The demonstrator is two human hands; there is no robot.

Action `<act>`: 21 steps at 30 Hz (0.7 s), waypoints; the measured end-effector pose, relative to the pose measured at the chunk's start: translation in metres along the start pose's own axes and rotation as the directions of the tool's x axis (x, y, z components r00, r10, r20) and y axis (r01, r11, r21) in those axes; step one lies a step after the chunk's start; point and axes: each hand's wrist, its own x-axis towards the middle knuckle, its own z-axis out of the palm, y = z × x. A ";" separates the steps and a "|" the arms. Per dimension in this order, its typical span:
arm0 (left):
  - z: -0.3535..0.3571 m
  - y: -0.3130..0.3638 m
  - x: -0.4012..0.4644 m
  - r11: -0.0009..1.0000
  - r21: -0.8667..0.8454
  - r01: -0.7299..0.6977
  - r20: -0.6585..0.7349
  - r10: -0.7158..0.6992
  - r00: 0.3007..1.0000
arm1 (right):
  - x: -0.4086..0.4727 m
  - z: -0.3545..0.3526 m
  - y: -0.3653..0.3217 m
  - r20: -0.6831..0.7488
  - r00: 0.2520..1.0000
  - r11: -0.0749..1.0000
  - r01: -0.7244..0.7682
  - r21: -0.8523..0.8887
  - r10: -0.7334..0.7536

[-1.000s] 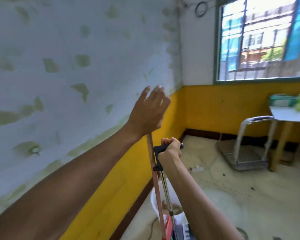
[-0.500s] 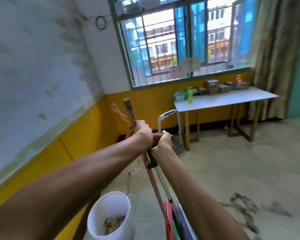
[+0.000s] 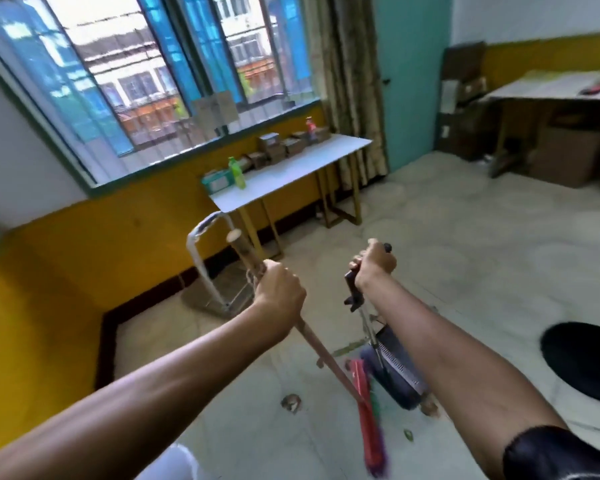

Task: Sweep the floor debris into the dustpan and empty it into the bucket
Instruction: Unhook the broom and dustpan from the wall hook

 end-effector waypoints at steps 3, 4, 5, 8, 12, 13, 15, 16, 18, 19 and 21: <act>0.019 -0.008 0.023 0.999 -0.039 -0.008 -0.092 0.005 0.996 | 0.014 -0.019 -0.012 -0.053 0.996 0.994 0.073 -0.081 -0.077; 0.021 -0.011 0.030 0.999 -0.047 -0.021 -0.116 0.016 0.993 | 0.015 -0.024 -0.014 -0.064 0.992 0.987 0.102 -0.122 -0.111; 0.023 -0.013 0.039 0.998 -0.046 -0.048 -0.159 0.040 0.987 | 0.015 -0.029 -0.015 -0.082 0.984 0.974 0.143 -0.176 -0.159; 0.022 -0.011 0.062 0.993 0.005 -0.115 -0.279 0.112 0.954 | 0.007 -0.047 -0.020 -0.128 0.940 0.891 0.249 -0.380 -0.317; 0.010 0.007 0.076 0.987 0.035 -0.158 -0.298 0.162 0.941 | 0.005 -0.090 -0.019 -0.221 0.864 0.788 0.270 -0.553 -0.452; 0.008 0.012 0.080 0.985 0.009 -0.171 -0.255 0.168 0.952 | 0.005 -0.104 -0.018 -0.242 0.848 0.766 0.259 -0.588 -0.472; 0.007 0.023 0.094 0.971 -0.075 -0.227 -0.130 0.216 0.968 | 0.005 -0.133 -0.019 -0.270 0.822 0.730 0.234 -0.642 -0.501; 0.007 0.029 0.101 0.950 -0.117 -0.290 -0.082 0.282 0.956 | 0.004 -0.148 -0.020 -0.274 0.814 0.705 0.218 -0.675 -0.513; 0.008 0.044 0.116 0.902 -0.127 -0.412 -0.075 0.405 0.911 | 0.006 -0.179 -0.020 -0.264 0.800 0.629 0.173 -0.758 -0.539; 0.008 0.053 0.122 0.888 -0.113 -0.446 -0.095 0.437 0.894 | 0.007 -0.192 -0.020 -0.249 0.795 0.573 0.146 -0.807 -0.553; 0.007 0.073 0.132 0.868 -0.100 -0.487 -0.139 0.473 0.870 | 0.012 -0.214 -0.019 -0.219 0.795 0.447 0.071 -0.892 -0.565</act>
